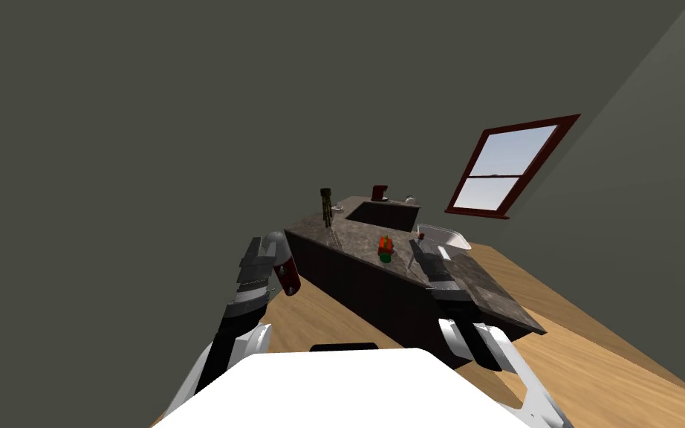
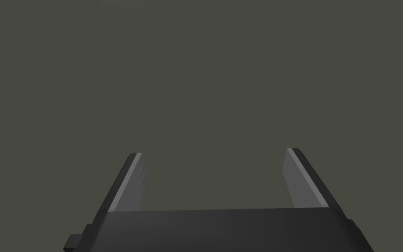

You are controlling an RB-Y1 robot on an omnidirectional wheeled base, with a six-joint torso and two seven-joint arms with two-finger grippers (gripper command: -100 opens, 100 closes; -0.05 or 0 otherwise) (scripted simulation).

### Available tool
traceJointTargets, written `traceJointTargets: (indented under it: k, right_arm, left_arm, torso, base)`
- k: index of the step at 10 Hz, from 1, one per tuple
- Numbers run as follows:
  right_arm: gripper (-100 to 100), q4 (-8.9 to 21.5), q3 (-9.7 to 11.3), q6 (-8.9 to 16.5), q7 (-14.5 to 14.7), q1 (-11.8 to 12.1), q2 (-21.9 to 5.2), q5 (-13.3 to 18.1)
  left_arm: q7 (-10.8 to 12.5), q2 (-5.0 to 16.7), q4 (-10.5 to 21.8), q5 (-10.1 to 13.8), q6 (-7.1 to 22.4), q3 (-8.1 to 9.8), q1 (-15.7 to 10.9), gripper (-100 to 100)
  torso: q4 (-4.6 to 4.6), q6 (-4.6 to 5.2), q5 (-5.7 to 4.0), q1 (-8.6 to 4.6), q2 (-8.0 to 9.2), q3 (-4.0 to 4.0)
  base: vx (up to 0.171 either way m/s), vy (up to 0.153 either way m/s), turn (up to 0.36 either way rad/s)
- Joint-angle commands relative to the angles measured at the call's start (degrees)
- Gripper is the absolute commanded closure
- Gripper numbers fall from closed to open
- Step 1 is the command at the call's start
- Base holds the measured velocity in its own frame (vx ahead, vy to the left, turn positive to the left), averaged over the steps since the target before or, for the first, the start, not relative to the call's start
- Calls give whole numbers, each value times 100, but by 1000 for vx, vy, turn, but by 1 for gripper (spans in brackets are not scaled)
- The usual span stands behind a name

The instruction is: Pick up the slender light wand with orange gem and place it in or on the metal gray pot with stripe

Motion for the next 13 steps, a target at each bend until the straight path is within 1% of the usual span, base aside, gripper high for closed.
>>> traceJointTargets:
  k: [1, 4, 7, 10, 12, 13]
  right_arm:
    - [-100, 203, -119, 92, 273, -86, -21, 203]
    - [-100, 581, -332, 183, 716, -161, -66, 517]
    - [-100, 936, -476, 269, 1112, -213, -118, 779]
    - [-100, 1253, -547, 346, 1444, -240, -162, 977]
    - [-100, 1438, -557, 391, 1623, -246, -181, 1072]
    - [-100, 1596, -541, 430, 1767, -243, -193, 1139]
  left_arm:
    - [0, 0, 0, 0, 0, 0, 0, 0]
    - [0, 0, 0, 0, 0, 0, 0, 0]
    - [0, 0, 0, 0, 0, 0, 0, 0]
    - [0, 0, 0, 0, 0, 0, 0, 0]
    - [0, 0, 0, 0, 0, 0, 0, 0]
    - [0, 0, 0, 0, 0, 0, 0, 0]
  torso:
    - [0, 0, 0, 0, 0, 0]
    - [-2, -1, 1, 3, -10, -6]
    - [-4, -1, -1, -6, -16, -9]
    - [-4, -1, 0, -4, -20, -12]
    - [-4, -2, -1, -8, -18, -11]
    - [-4, -2, -2, -8, -18, -11]
  base:
    - [38, 33, -72]
    - [54, 36, -72]
    - [67, 20, -74]
    - [77, 24, -72]
    - [70, 8, -58]
    - [121, 17, -102]
